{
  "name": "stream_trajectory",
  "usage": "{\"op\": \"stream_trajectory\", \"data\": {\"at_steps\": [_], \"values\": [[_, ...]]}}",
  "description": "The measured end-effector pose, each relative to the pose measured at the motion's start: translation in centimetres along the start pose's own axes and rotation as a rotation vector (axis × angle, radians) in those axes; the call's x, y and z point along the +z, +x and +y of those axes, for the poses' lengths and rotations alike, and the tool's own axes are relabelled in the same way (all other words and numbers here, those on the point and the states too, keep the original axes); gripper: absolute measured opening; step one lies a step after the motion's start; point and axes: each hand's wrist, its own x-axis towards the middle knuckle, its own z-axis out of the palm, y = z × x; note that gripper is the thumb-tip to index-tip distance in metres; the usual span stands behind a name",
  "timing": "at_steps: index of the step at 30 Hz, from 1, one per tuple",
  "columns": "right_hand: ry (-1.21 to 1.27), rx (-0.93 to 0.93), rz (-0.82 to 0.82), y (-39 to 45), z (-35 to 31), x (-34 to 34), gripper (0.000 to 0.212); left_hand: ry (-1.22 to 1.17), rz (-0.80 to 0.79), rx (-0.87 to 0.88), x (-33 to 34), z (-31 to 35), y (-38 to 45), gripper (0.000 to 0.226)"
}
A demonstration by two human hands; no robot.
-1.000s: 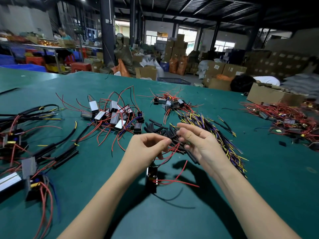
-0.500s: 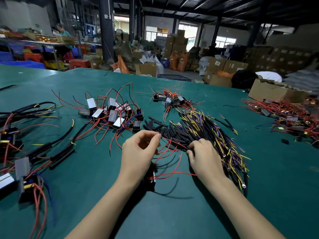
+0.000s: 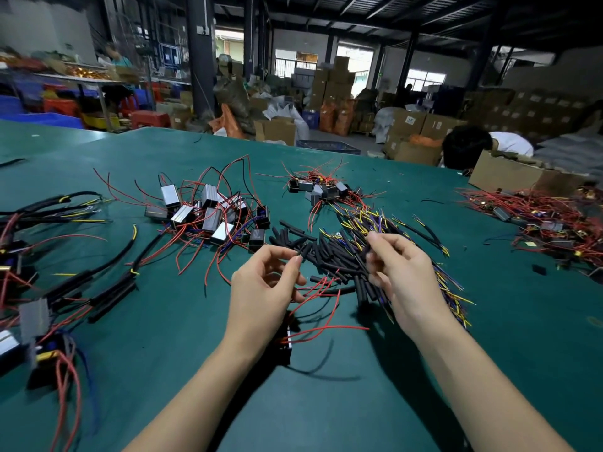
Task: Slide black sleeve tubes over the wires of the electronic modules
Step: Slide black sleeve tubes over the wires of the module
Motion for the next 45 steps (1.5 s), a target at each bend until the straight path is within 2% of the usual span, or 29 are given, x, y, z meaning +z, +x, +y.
{"op": "stream_trajectory", "data": {"at_steps": [2,5,12,17,20,22,25,30,32,35,37,40,42,44,45], "values": [[0.142,0.075,-0.108,-0.5,-1.1,0.8,0.012,0.014,0.01,0.021,0.1,0.0,0.0,0.006],[0.127,0.061,-0.188,-1.3,-1.8,1.8,0.01,0.029,0.013,0.055,0.2,0.0,-0.1,0.008],[0.009,-0.013,-0.151,-1.3,-1.3,1.7,0.008,0.062,0.015,0.105,0.6,0.3,-0.4,0.009],[0.034,-0.006,-0.187,-1.3,-0.7,1.8,0.009,0.08,0.035,0.139,1.1,0.6,-0.6,0.009],[0.002,-0.03,-0.147,-0.9,-0.5,1.4,0.009,0.063,0.064,0.122,1.1,0.6,-0.6,0.01],[-0.186,-0.091,-0.081,-0.2,-0.3,0.6,0.011,0.041,0.095,0.093,0.9,0.5,-0.4,0.009],[-0.595,-0.109,-0.027,0.8,0.9,-0.8,0.012,0.032,0.124,0.048,0.5,0.1,-0.1,0.008],[-0.837,-0.091,-0.082,1.3,2.8,-1.6,0.015,0.051,0.11,0.054,0.4,-0.3,-0.1,0.009],[-0.995,-0.119,-0.06,1.5,3.1,-1.7,0.005,0.05,0.104,0.064,0.4,-0.3,-0.1,0.009],[-1.231,-0.073,-0.043,1.2,3.4,-1.3,0.02,0.045,0.102,0.066,0.4,-0.3,-0.1,0.009],[-1.293,-0.066,-0.036,0.9,3.4,-0.8,0.024,0.058,0.097,0.07,0.4,-0.3,-0.2,0.009],[-1.3,-0.071,-0.008,0.6,3.2,-0.7,0.023,0.068,0.095,0.072,0.4,-0.2,-0.2,0.009],[-1.219,-0.095,0.006,0.7,2.8,-0.9,0.02,0.071,0.091,0.075,0.4,-0.1,-0.2,0.01],[-0.976,-0.129,0.012,0.8,1.8,-0.7,0.015,0.088,0.082,0.088,0.5,-0.1,-0.2,0.01],[-0.735,-0.101,0.001,0.7,1.0,-0.5,0.011,0.099,0.076,0.101,0.5,-0.1,-0.3,0.01]]}}
